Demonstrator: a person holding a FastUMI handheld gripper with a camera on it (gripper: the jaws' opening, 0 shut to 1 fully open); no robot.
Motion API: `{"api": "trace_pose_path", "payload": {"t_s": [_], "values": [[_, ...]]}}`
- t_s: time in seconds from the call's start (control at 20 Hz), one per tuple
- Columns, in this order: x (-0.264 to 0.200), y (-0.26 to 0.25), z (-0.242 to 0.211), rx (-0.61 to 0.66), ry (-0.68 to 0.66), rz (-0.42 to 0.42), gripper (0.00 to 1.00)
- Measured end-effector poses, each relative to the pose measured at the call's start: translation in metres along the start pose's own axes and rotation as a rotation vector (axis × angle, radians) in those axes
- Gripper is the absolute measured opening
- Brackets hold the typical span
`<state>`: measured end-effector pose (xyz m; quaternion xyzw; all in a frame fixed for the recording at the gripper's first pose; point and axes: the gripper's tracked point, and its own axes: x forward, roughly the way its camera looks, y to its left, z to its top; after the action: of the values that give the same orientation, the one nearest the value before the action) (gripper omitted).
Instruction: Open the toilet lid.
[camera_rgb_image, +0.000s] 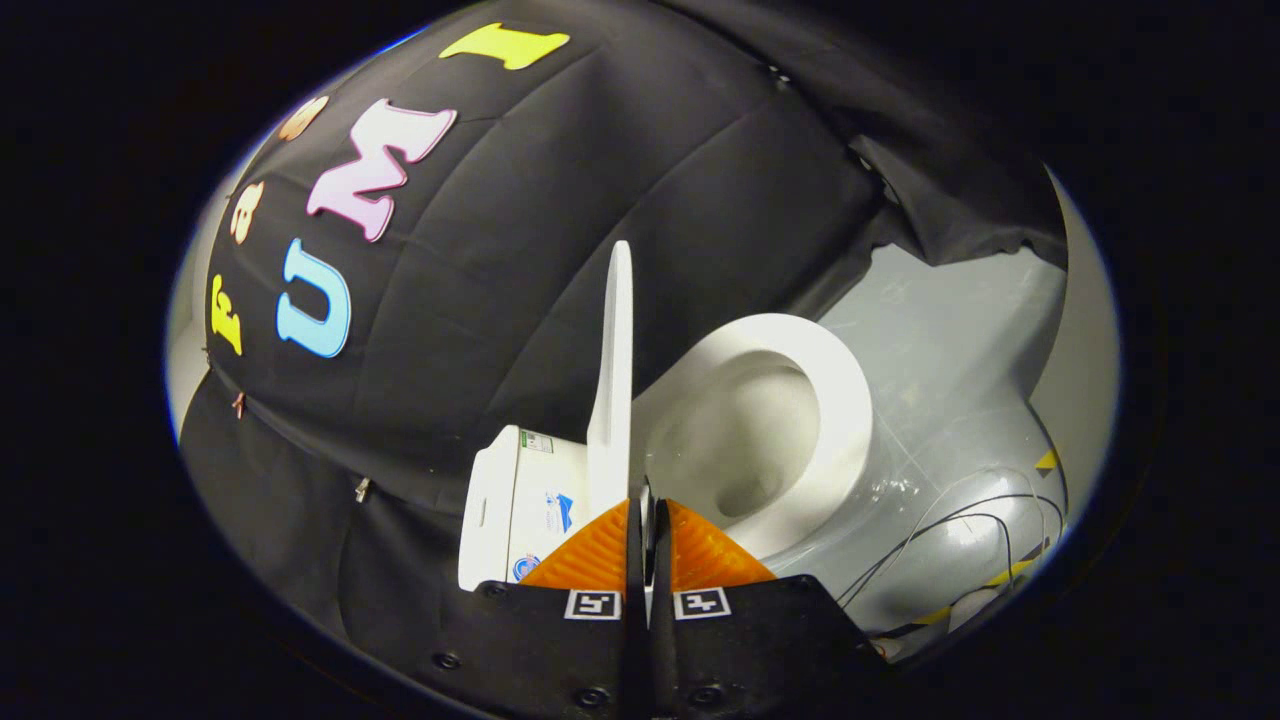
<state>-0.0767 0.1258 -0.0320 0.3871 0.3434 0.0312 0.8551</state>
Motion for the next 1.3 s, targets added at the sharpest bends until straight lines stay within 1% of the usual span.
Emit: {"api": "trace_pose_path", "payload": {"t_s": [0.1, 0.25, 0.45, 0.6, 0.8, 1.0, 1.3], "values": [[-0.003, 0.022, -0.002, -0.041, -0.013, -0.002, 0.05], [-0.003, 0.040, -0.004, -0.118, -0.029, -0.047, 0.05], [-0.004, 0.061, -0.008, -0.135, -0.038, -0.073, 0.05], [-0.003, 0.076, -0.012, -0.193, -0.042, -0.098, 0.05], [-0.002, 0.099, -0.016, -0.223, -0.045, -0.116, 0.05], [-0.003, 0.125, -0.025, -0.287, -0.057, -0.131, 0.05], [0.001, 0.158, -0.037, -0.358, -0.066, -0.176, 0.05]]}}
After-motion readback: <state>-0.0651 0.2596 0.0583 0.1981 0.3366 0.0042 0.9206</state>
